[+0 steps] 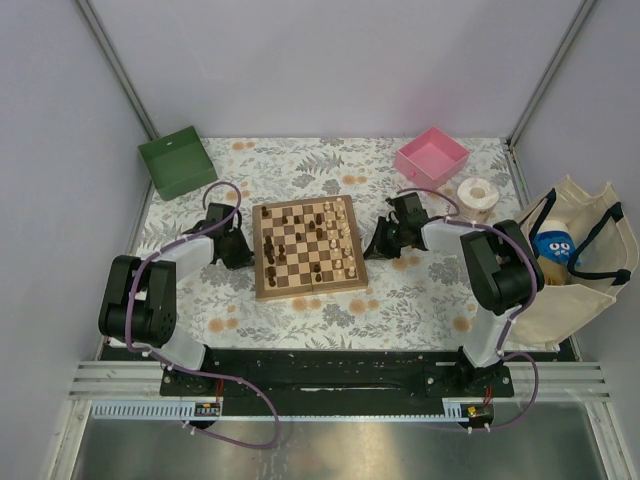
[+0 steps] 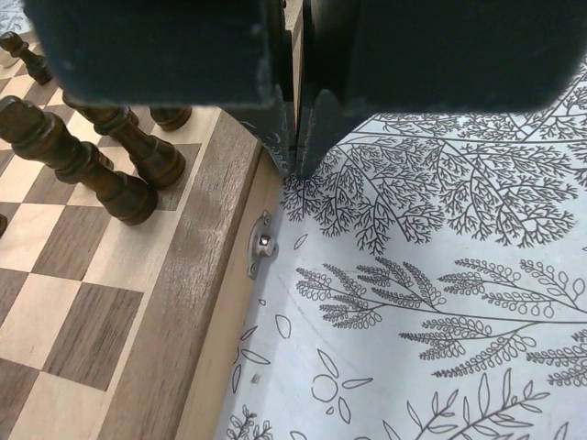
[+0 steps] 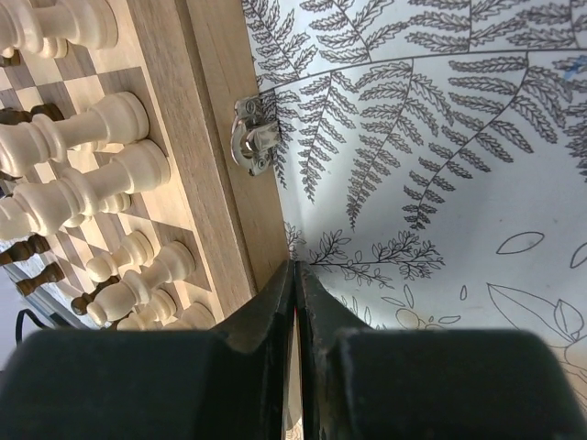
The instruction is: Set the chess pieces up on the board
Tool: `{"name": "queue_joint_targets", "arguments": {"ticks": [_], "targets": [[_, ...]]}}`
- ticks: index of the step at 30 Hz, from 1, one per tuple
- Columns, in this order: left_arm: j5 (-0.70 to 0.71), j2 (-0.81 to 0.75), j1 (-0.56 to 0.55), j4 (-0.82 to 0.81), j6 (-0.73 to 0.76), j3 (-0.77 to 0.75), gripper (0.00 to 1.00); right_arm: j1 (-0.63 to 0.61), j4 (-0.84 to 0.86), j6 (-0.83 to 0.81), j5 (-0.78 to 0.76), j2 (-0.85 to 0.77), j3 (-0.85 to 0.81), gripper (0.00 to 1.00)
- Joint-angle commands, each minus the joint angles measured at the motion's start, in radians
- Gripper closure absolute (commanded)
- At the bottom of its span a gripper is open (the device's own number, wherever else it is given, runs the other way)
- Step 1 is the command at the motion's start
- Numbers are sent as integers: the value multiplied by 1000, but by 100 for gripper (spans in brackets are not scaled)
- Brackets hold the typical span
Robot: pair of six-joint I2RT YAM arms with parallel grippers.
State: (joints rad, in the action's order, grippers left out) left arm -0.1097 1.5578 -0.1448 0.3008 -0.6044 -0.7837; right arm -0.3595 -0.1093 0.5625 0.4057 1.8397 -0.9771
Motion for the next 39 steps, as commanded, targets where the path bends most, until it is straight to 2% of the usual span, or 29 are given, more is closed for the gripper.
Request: {"name": "queue_joint_targets", "arguments": {"ticks": [1, 9, 21, 32, 39], "targets": [[-41, -25, -51, -26, -35, 18, 100, -4, -6, 11, 7, -37, 34, 89], [-33, -76, -114, -58, -90, 63, 100, -4, -6, 19, -22, -121, 109, 89], [11, -171, -245, -63, -169, 130, 100, -4, -24, 19, -85, -339, 325, 88], [83, -257, -371, -26, -255, 155, 100, -4, -115, 4, -169, -497, 371, 86], [289, -349, -371, 167, -210, 92, 82, -2, -191, -52, -255, -560, 290, 79]]}}
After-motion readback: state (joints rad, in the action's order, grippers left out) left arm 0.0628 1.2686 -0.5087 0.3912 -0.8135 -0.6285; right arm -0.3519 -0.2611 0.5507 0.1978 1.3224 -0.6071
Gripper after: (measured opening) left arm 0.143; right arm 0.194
